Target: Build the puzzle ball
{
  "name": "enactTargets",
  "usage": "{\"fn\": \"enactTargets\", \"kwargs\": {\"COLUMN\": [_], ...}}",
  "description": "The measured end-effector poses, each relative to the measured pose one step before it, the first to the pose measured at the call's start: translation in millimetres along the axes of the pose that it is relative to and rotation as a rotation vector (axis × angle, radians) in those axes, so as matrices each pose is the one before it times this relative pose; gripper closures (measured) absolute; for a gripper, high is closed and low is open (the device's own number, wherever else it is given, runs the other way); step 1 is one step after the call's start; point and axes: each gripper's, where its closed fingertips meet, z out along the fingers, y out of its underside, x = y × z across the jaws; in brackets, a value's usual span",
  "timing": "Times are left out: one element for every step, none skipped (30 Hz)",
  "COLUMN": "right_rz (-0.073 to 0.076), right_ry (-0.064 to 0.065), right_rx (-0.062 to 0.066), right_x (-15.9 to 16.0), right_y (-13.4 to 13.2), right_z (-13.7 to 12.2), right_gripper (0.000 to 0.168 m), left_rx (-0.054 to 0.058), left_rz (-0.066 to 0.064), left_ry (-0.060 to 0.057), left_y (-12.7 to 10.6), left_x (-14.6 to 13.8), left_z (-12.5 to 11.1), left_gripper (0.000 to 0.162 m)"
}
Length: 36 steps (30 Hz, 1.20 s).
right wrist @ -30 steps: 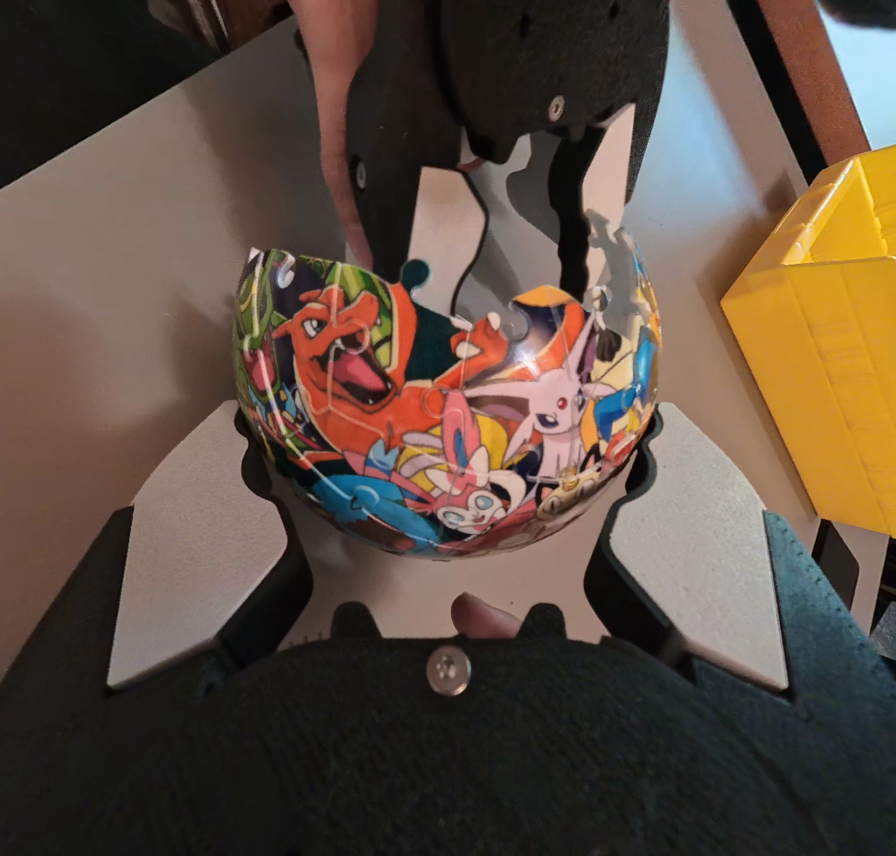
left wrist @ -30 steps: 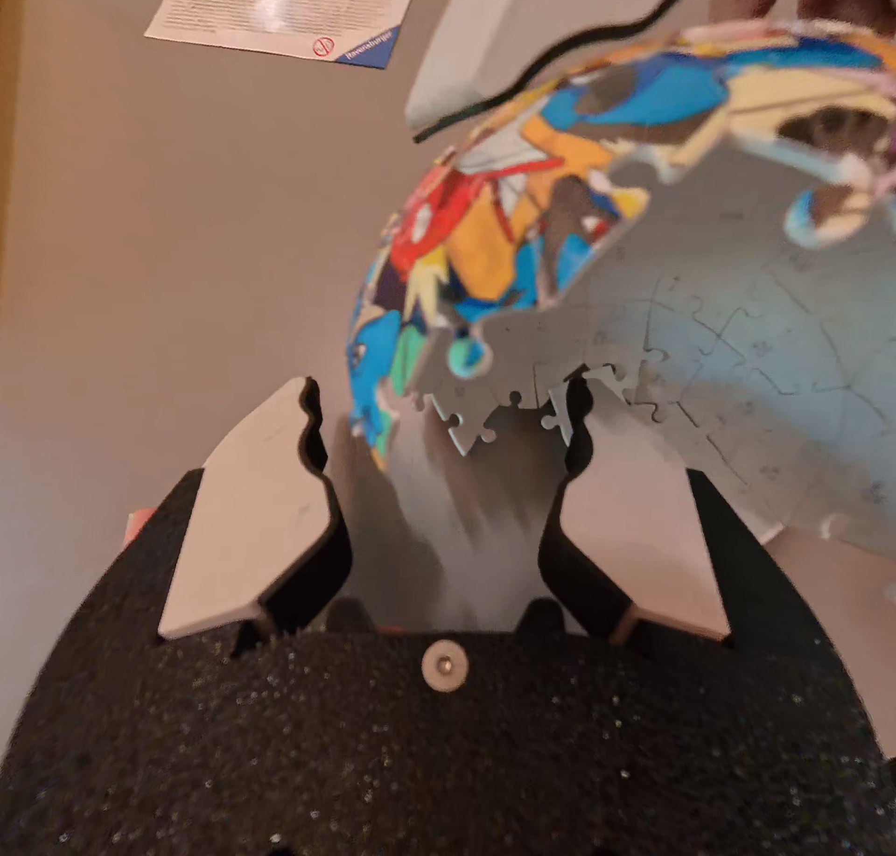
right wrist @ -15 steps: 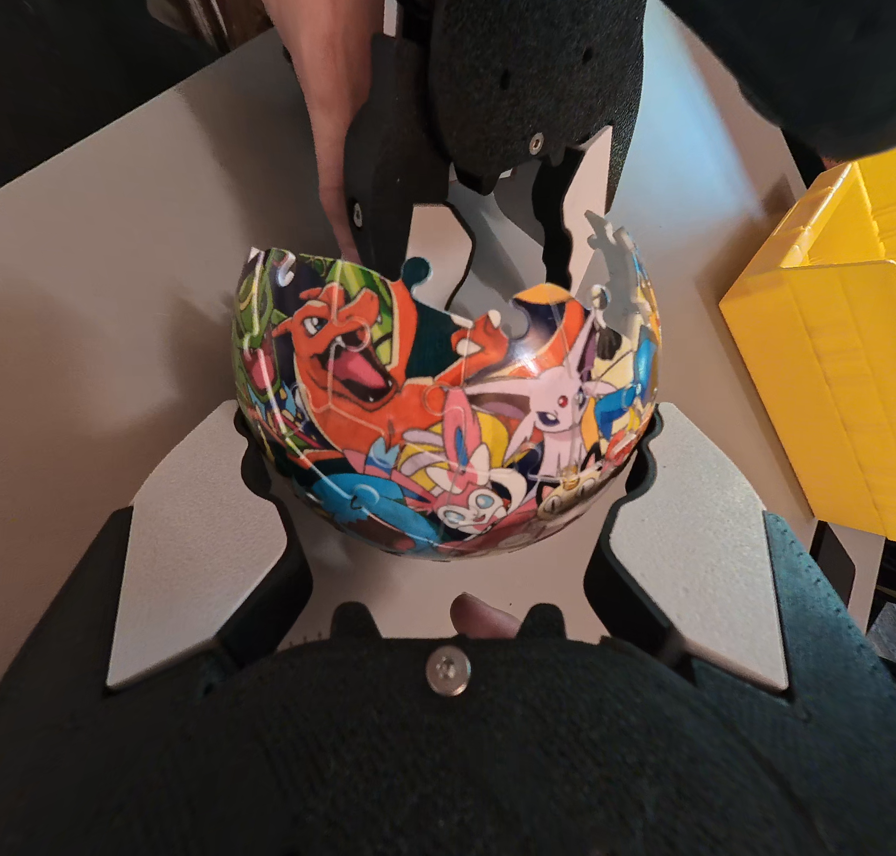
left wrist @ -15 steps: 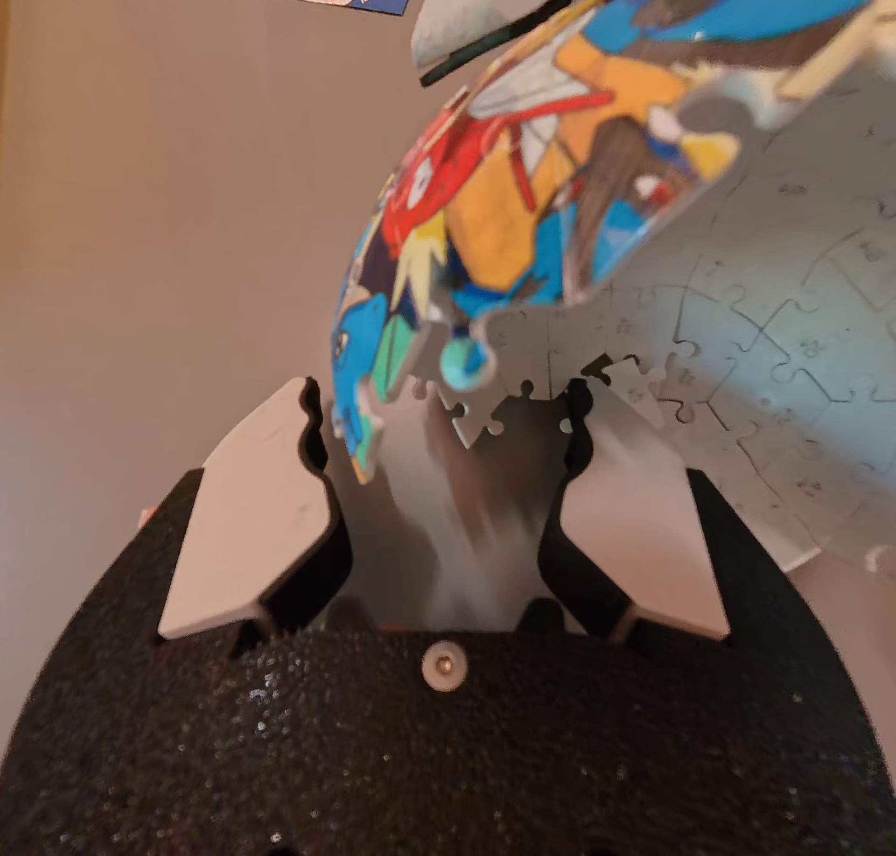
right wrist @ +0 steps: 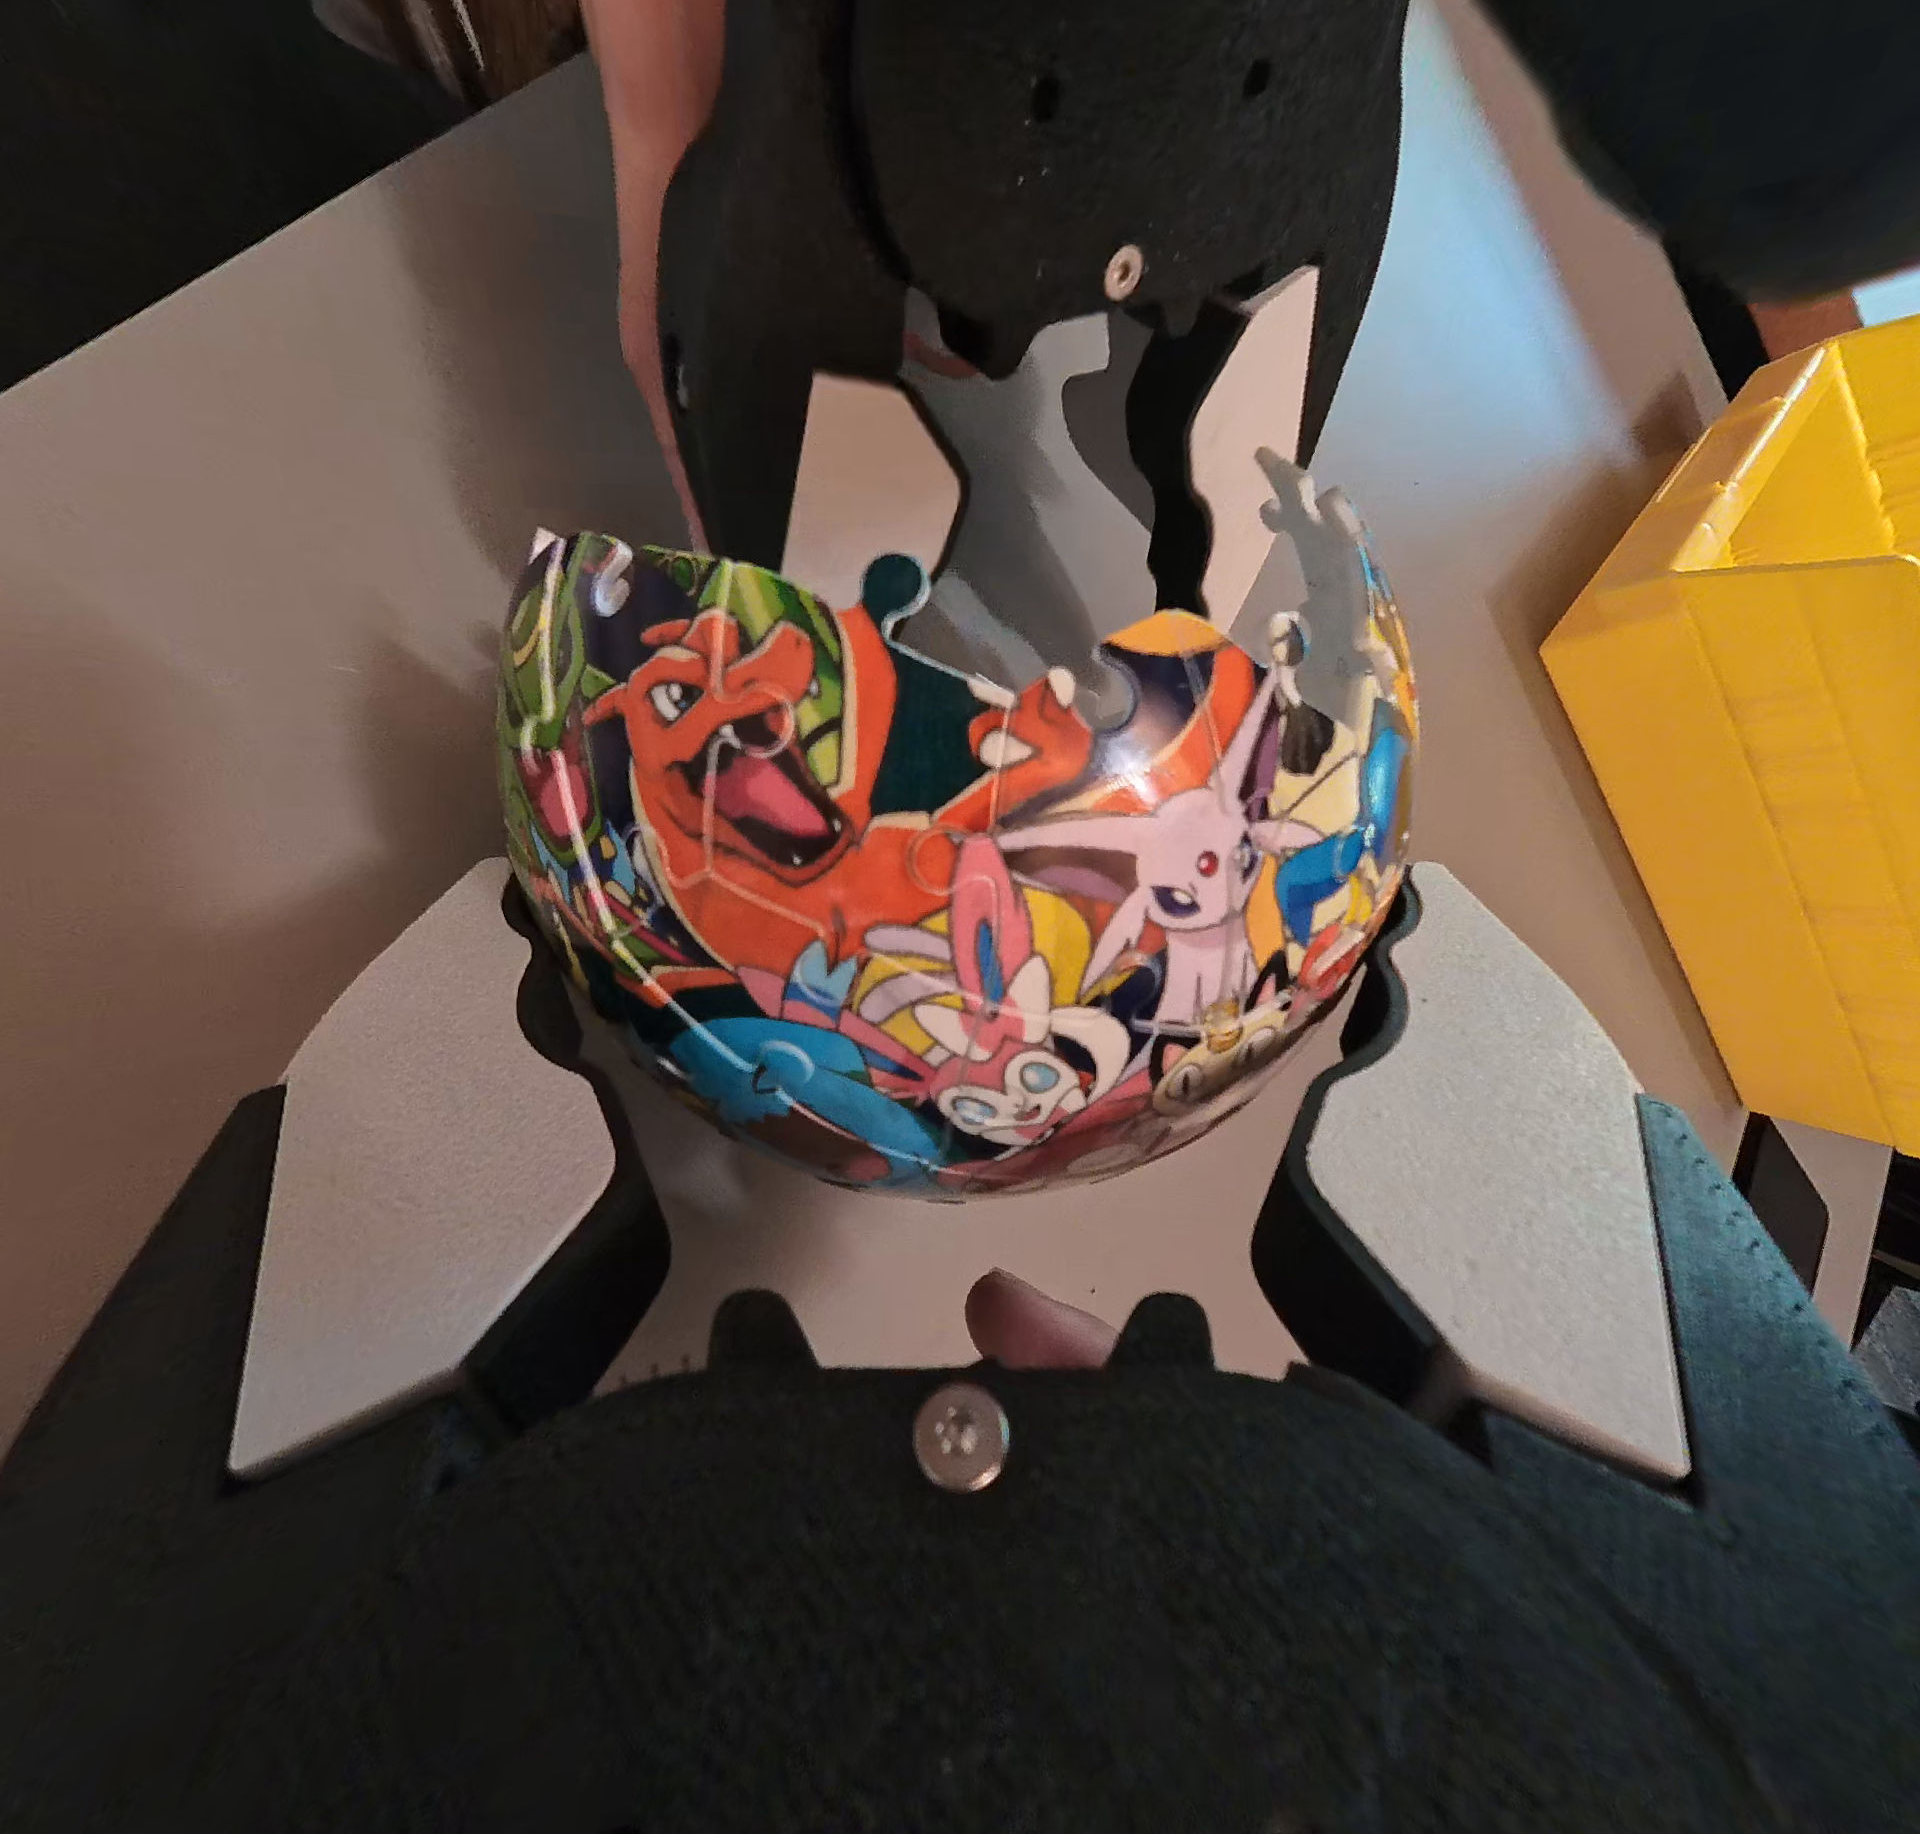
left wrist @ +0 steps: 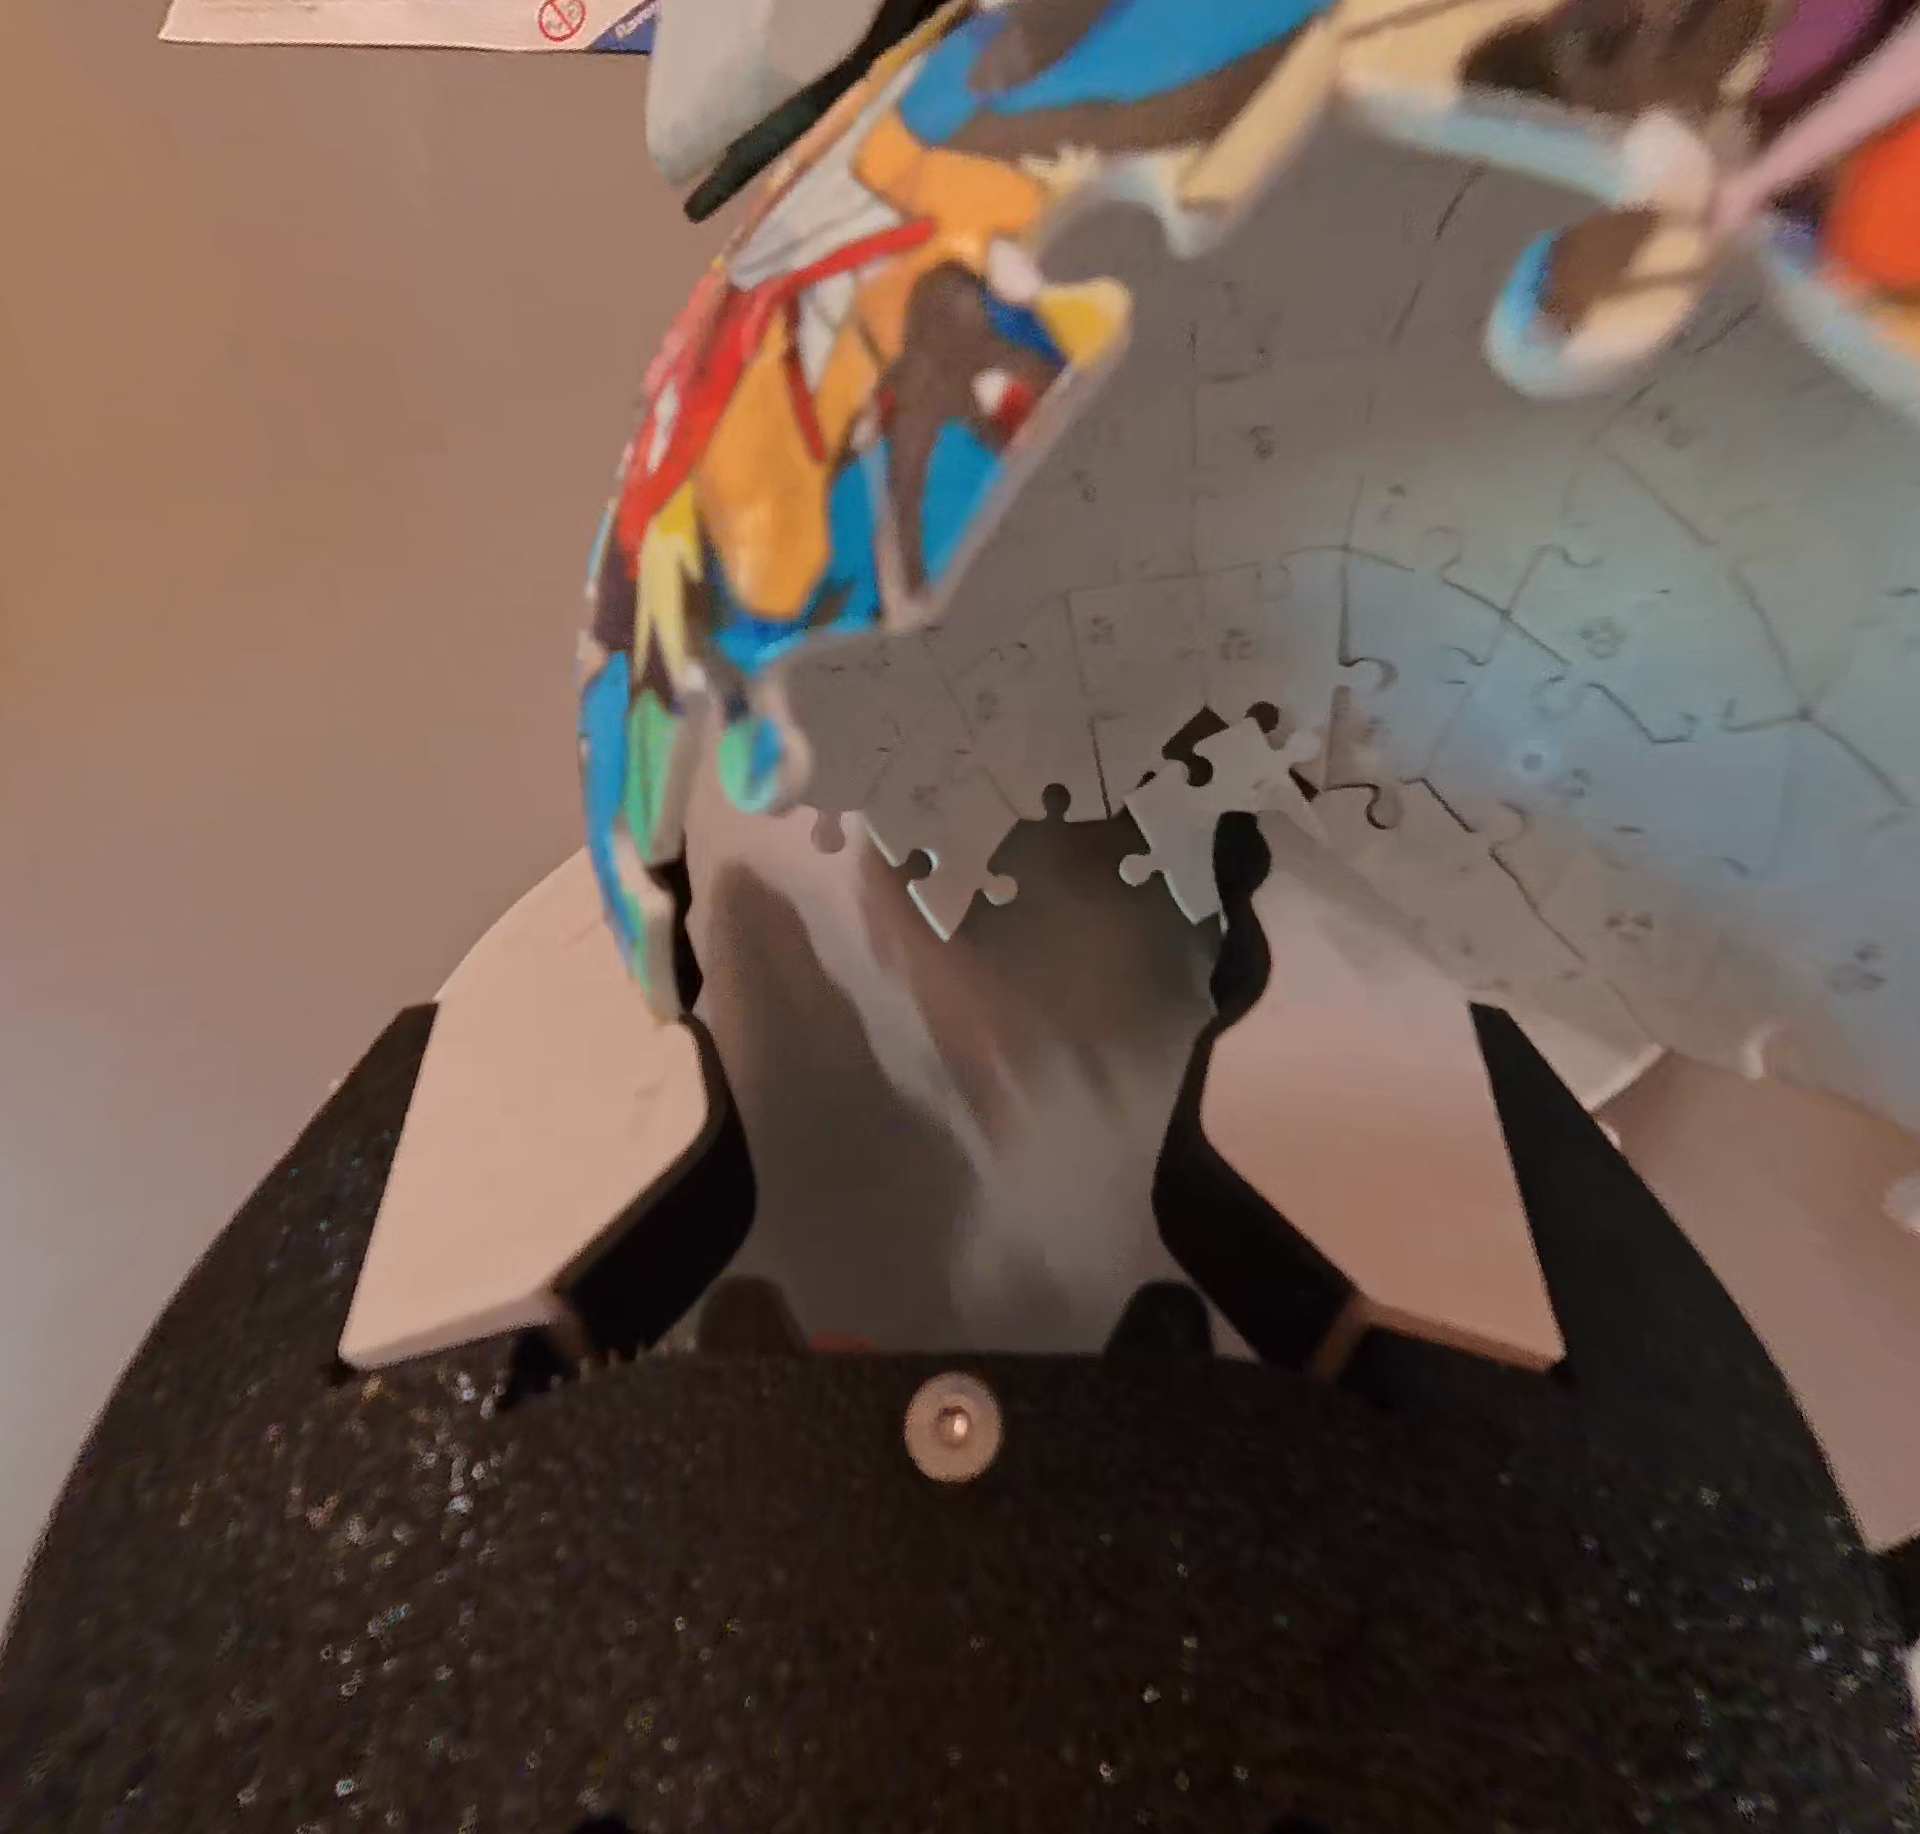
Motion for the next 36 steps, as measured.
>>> {"fn": "enactTargets", "kwargs": {"right_rz": [0.0004, 0.0005, -0.0003, -0.0002, -0.0002, -0.0003, 0.0001, 0.0008, 0.0001, 0.0003, 0.0012, 0.0002, -0.001, -0.0008, -0.0004, -0.0004, -0.0003, 0.0005, 0.0006, -0.0002, -0.0006, -0.0005, -0.0003, -0.0002, 0.0002, 0.0006, 0.0, -0.0004, -0.0001, -0.0001, -0.0001, 0.0004, 0.0003, 0.0001, 0.0002, 0.0002], "right_ry": [-0.0002, 0.0, -0.0001, 0.0002, 0.0001, 0.0, 0.0, -0.0001, 0.0001, 0.0001, 0.0, 0.0001, 0.0003, 0.0002, 0.0001, 0.0002, 0.0001, -0.0002, -0.0003, -0.0001, 0.0002, 0.0003, 0.0003, 0.0003, 0.0002, 0.0, 0.0, 0.0, -0.0001, -0.0001, 0.0, 0.0001, 0.0001, 0.0001, 0.0, 0.0], "right_rx": [0.0013, 0.0011, 0.0004, 0.0009, 0.0003, 0.0011, 0.0013, 0.0003, 0.0008, 0.001, 0.0004, -0.0003, -0.0007, -0.0008, -0.0005, -0.0004, 0.0, 0.0005, 0.0006, 0.0006, 0.0005, 0.0002, -0.0005, -0.0004, 0.0001, -0.0004, -0.0008, 0.0002, 0.0004, 0.0003, 0.0, -0.0002, -0.0006, -0.0008, -0.0009, -0.0006], "right_x": [-0.04, 0.1, -0.04, 0.0, -0.04, 0.03, 0.01, 0.01, 0.0, 0.0, 0.15, 0.0, -0.04, -0.03, -0.07, 0.04, -0.05, 0.04, 0.01, 0.0, -0.06, 0.06, -0.05, 0.05, 0.01, -0.02, 0.09, -0.06, -0.01, 0.08, -0.08, 0.09, 0.01, 0.02, 0.01, 0.09], "right_y": [-0.09, -0.18, 0.0, -0.18, -0.07, -0.14, -0.09, -0.03, -0.11, -0.05, 0.0, 0.04, 0.04, -0.08, -0.04, -0.03, -0.01, 0.04, -0.06, -0.08, -0.25, -0.1, -0.03, 0.05, -0.01, 0.13, 0.12, -0.04, -0.05, -0.02, -0.01, 0.12, 0.16, 0.19, 0.19, 0.17], "right_z": [0.04, 0.05, 0.1, -0.06, 0.15, 0.08, 0.04, 0.07, 0.06, 0.02, 0.0, -0.02, 0.03, 0.0, -0.03, 0.02, -0.05, 0.03, 0.09, 0.05, 0.1, 0.06, -0.03, -0.03, 0.0, -0.08, -0.01, -0.03, 0.03, 0.07, -0.05, -0.02, -0.09, -0.11, -0.11, -0.05], "right_gripper": [0.024, 0.024, 0.024, 0.024, 0.024, 0.024, 0.024, 0.024, 0.024, 0.024, 0.024, 0.024, 0.024, 0.024, 0.024, 0.024, 0.024, 0.024, 0.024, 0.024, 0.024, 0.024, 0.024, 0.024, 0.024, 0.024, 0.024, 0.024, 0.024, 0.024, 0.024, 0.024, 0.024, 0.024, 0.024, 0.024], "left_rx": [0.0041, 0.0048, 0.0003, 0.0037, 0.0034, 0.0027, 0.0016, -0.0001, -0.0029, -0.0056, -0.0056, 0.0011, 0.0109, 0.0106, 0.0031, -0.0023, -0.0024, -0.0013, -0.0021, -0.0015, 0.0008, 0.0056, 0.0076, 0.0022, -0.0065, -0.0186, -0.0223, -0.0113, -0.0124, -0.0058, 0.0029, 0.0073, 0.005, 0.002, 0.0008, 0.0019], "left_rz": [-0.004, -0.0059, -0.0057, -0.0054, -0.0044, -0.0073, -0.0079, -0.0061, -0.0092, -0.009, -0.0016, 0.001, -0.0059, -0.0107, -0.0102, -0.0062, -0.0022, 0.0013, 0.0049, 0.0078, 0.0089, 0.007, 0.004, 0.0039, 0.0039, 0.0078, 0.01, 0.006, 0.0083, 0.0049, -0.0006, -0.005, -0.0062, -0.0083, -0.0075, -0.0015], "left_ry": [-0.0044, 0.0046, 0.0013, -0.0002, -0.0025, -0.0071, -0.0051, 0.0002, -0.0044, -0.0044, 0.0025, 0.0009, -0.0091, -0.0171, -0.0174, -0.0108, -0.0055, -0.0049, -0.0048, -0.005, -0.0036, 0.0003, 0.0023, 0.0034, 0.005, 0.0055, 0.0023, 0.0008, 0.0024, -0.0002, -0.0004, 0.0079, 0.0219, 0.0219, 0.0066, -0.0075], "left_y": [-0.86, -0.88, -0.22, -0.64, -0.43, -0.31, -0.2, 0.18, 0.43, 0.6, 0.42, -0.49, -1.55, -1.18, -0.01, 0.78, 0.77, 0.73, 0.89, 0.74, 0.41, -0.48, -0.86, -0.29, 0.69, 2.36, 2.9, 1.24, 1.55, 0.5, -0.73, -1.43, -1.1, -0.45, -0.44, -0.37], "left_x": [0.43, 1.55, 0.78, 0.28, -0.29, -1.09, -0.83, -0.25, -0.77, -0.54, 0.26, -0.39, -2.6, -4.45, -5.32, -4.6, -3.35, -2.45, -1.39, -0.35, 0.39, 1.18, 1.11, 0.84, 0.66, 0.57, 0.2, 0.0, 0.52, 0.38, 0.34, 1.52, 3.35, 3.03, 0.66, -1.47], "left_z": [0.87, 0.61, 0.69, 0.28, 0.4, 0.39, 0.48, 0.21, 0.13, -0.07, -0.5, -0.91, -1.19, -1.13, -0.9, -0.67, -0.35, 0.32, 0.85, 1.31, 1.38, 0.82, 0.34, -0.11, -0.65, -0.83, -0.8, -0.95, -0.75, -0.49, -0.49, -0.57, -0.65, -0.6, -0.49, -0.21], "left_gripper": [0.065, 0.065, 0.066, 0.066, 0.066, 0.065, 0.065, 0.065, 0.065, 0.065, 0.065, 0.065, 0.065, 0.065, 0.066, 0.066, 0.066, 0.066, 0.066, 0.066, 0.066, 0.066, 0.069, 0.07, 0.07, 0.069, 0.069, 0.069, 0.068, 0.068, 0.068, 0.068, 0.068, 0.068, 0.068, 0.068]}}
